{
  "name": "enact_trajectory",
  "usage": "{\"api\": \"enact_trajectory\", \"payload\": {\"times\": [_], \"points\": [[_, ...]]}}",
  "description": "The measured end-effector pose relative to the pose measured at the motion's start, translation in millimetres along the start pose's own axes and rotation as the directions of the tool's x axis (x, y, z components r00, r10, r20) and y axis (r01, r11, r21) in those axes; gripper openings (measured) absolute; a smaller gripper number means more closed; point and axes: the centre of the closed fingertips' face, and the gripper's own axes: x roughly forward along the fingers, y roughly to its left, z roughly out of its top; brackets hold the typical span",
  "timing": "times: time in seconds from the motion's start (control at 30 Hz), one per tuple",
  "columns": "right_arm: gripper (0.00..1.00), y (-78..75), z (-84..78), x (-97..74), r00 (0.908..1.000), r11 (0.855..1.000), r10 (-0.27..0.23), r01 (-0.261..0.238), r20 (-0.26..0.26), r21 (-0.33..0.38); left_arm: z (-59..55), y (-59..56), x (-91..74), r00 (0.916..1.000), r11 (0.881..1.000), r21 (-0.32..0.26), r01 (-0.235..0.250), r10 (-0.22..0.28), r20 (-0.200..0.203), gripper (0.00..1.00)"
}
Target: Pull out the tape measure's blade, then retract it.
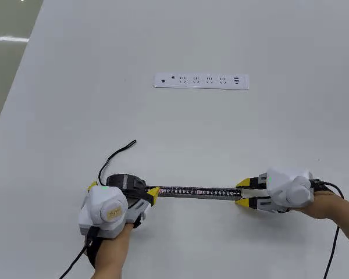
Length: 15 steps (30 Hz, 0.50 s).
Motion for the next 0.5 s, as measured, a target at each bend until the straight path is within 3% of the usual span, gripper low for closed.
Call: {"api": "enact_trajectory", "payload": {"times": [0.5], "points": [[0.15, -0.7, -0.1, 1.3, 0.9998, 1.0, 0.018, -0.019, -0.011, -0.015, -3.2, 0.8, 1.0, 0.9998, 1.0, -0.014, -0.014, 0.013, -0.015, 0.88]]}}
